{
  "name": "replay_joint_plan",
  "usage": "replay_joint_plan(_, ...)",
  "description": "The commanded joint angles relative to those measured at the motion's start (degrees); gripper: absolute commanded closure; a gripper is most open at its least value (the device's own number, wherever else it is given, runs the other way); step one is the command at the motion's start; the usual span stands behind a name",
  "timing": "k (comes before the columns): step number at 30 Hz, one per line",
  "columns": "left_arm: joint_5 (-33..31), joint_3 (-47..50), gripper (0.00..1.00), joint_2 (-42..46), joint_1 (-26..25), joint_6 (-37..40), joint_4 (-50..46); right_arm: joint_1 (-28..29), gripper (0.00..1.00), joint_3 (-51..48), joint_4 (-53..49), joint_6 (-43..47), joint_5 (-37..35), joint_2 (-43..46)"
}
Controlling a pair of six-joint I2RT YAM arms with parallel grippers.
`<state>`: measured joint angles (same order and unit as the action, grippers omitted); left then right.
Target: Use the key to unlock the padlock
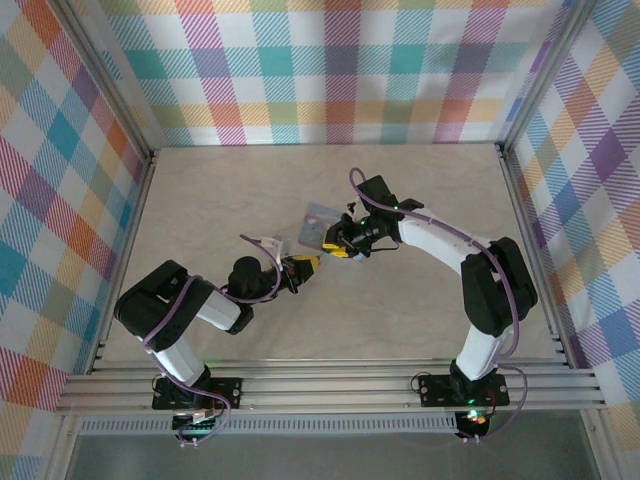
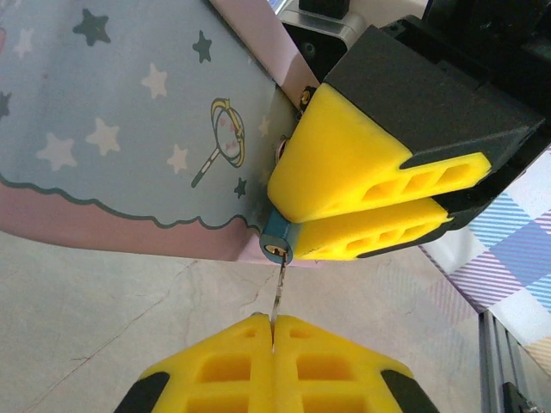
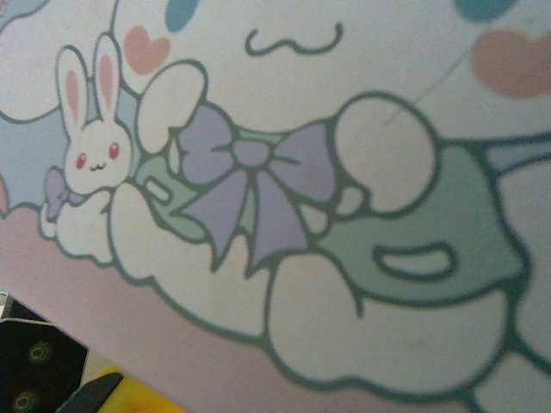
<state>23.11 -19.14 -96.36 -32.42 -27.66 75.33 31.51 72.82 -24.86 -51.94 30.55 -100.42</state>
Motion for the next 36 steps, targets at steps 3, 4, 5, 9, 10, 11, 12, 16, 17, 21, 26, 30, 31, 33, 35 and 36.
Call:
replay_joint_plan(3,0.8,-1.6,1.00,0.6,0.7,-0.5,2.9,-0.2,1.00,-1.0,2.9,-0.7,2.9,3.3)
replay_joint_plan(4,0.9,-1.8,1.00,0.6,0.7,-0.5,2.9,-0.2,1.00,-1.1,3.0,-0.7,3.0,3.3)
replay_joint_plan(5,0.8,-1.9,1.00,0.7,0.7,-0.6,2.9,-0.2,1.00,-1.2,3.0,-0.7,3.2,3.3)
replay_joint_plan(9,0.5,-2.3,1.00,0.9,0.7,-0.8,2.9,-0.2,1.00,-1.8,3.7,-1.1,3.9,3.2)
replay_joint_plan(10,0.6,-2.4,1.00,1.0,0.7,-0.8,2.9,-0.1,1.00,-1.9,3.8,-1.1,4.1,3.2)
replay_joint_plan(11,0.7,-2.5,1.00,1.0,0.7,-0.9,2.9,-0.1,1.00,-1.9,3.8,-1.1,4.0,3.3)
replay_joint_plan(12,0.7,-2.6,1.00,1.0,0.7,-0.8,2.9,-0.2,1.00,-2.0,3.7,-1.0,3.9,3.3)
replay_joint_plan(16,0.6,-2.7,1.00,0.8,0.7,-1.1,2.9,-0.1,1.00,-1.8,4.0,-1.0,4.6,3.2)
replay_joint_plan(17,0.8,-2.9,1.00,0.7,0.7,-1.1,2.9,-0.1,1.00,-1.7,4.1,-1.1,4.8,3.1)
replay_joint_plan(21,1.8,-3.6,1.00,-0.4,0.7,-1.2,3.2,-0.2,1.00,-1.4,4.0,-0.7,5.6,3.1)
replay_joint_plan(26,2.5,-2.9,1.00,0.1,1.1,-1.4,3.2,-0.9,1.00,-1.6,4.0,-0.5,6.0,3.6)
replay_joint_plan(30,3.7,-1.9,1.00,1.2,1.7,-1.6,3.2,-2.1,1.00,-1.2,3.7,-0.4,6.7,4.2)
replay_joint_plan(31,4.0,-1.7,1.00,1.4,1.7,-1.8,3.2,-2.4,1.00,-1.0,3.5,-0.2,6.7,4.4)
replay_joint_plan(33,4.5,-1.6,1.00,1.9,1.8,-2.0,3.1,-2.9,1.00,-0.4,2.7,0.2,6.7,4.8)
replay_joint_plan(35,4.8,-1.7,1.00,2.1,1.8,-2.2,3.1,-3.2,1.00,0.0,1.8,0.7,6.6,5.1)
replay_joint_plan(36,5.0,-1.8,1.00,2.2,1.8,-2.3,3.1,-3.4,1.00,0.1,1.8,0.7,6.5,5.1)
